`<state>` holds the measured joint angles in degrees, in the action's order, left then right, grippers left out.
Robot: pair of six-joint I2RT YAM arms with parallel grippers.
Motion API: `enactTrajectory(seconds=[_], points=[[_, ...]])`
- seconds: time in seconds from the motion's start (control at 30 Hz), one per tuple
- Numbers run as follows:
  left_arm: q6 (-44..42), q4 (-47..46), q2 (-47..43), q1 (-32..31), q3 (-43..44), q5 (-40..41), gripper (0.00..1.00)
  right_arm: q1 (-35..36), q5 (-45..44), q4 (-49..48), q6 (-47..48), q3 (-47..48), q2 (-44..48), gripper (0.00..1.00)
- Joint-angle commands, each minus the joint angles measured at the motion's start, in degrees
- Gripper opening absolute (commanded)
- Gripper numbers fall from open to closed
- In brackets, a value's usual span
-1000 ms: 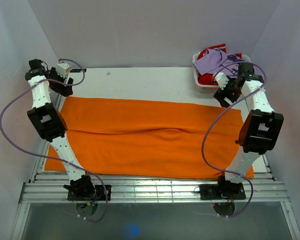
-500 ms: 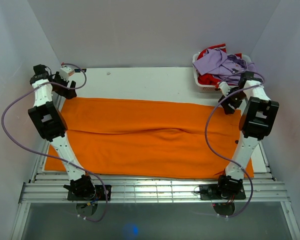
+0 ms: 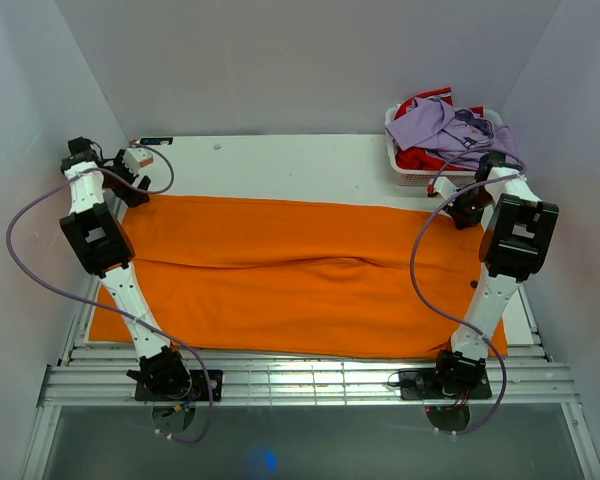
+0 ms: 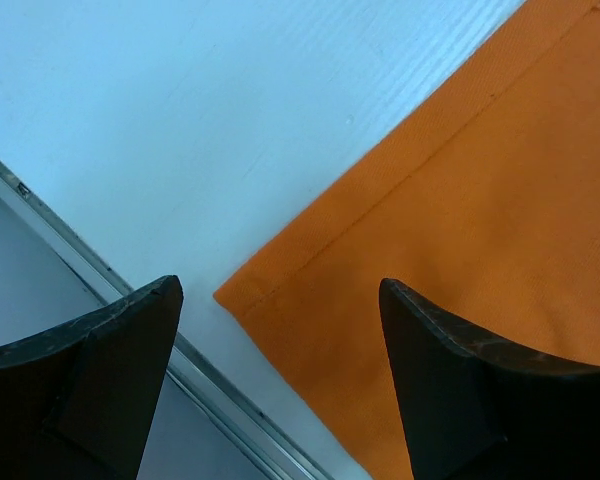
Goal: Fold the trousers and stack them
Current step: Fold the trousers
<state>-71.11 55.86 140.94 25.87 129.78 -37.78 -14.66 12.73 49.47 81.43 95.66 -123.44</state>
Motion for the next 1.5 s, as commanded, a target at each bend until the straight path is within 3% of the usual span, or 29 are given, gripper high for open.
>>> enactTrajectory(seconds=[0.0, 0.3, 0.4, 0.57, 0.77, 0.87, 0.97, 1.0, 1.03, 1.07, 1.27, 1.47], points=[[-5.5, 0.4, 1.8, 0.1, 4.0, -2.7, 0.9, -0.5, -0.3, 0.5, 2.9, -1.9, 1.3, 0.08], [-5.8, -6.4, 6.8, -0.2, 1.3, 2.3, 0.91, -0.4, 0.1, -1.0, 3.7, -4.0, 3.5, 0.08], [-5.7, -5.3, 8.1, -0.2, -0.2, 4.7, 0.82, -0.5, -0.2, -1.0, 4.0, -4.0, 4.2, 0.08], [-7.6, 5.8, 6.1, -0.2, -5.8, 2.9, 0.57, -1.0, -0.5, -1.8, 5.7, -4.9, 6.1, 0.08], [-8.5, 16.2, 2.5, -0.1, -11.5, 2.8, 0.41, -1.4, -0.9, -3.6, 7.2, -5.7, 7.9, 0.08], [-9.0, 19.3, -0.8, 0.1, -16.3, 2.4, 0.39, -1.4, -1.0, -4.1, 8.0, -5.9, 8.3, 0.08], [-8.9, 19.3, -4.8, 0.3, -19.4, 2.6, 0.45, -1.5, -1.0, -5.2, 8.7, -6.2, 8.7, 0.08], [-8.7, 19.0, -5.7, 0.5, -19.6, 2.1, 0.51, -1.4, -1.2, -5.4, 9.1, -6.7, 8.7, 0.08], [-8.3, 18.4, -7.1, 0.7, -19.4, 2.0, 0.64, -1.4, -1.4, -6.0, 9.8, -7.1, 8.9, 0.08], [-7.9, 17.5, -7.7, 1.1, -18.9, 1.8, 0.69, -1.4, -1.6, -6.9, 10.1, -7.4, 9.0, 0.08], [-7.8, 11.0, -8.0, 1.9, -9.5, -2.2, 0.89, -1.4, -2.0, -8.6, 11.2, -9.9, 9.8, 0.08], [-8.4, 10.2, -0.6, 0.0, 0.8, -3.0, 0.9, -1.3, -1.7, -9.0, 11.1, -11.2, 10.3, 0.08]])
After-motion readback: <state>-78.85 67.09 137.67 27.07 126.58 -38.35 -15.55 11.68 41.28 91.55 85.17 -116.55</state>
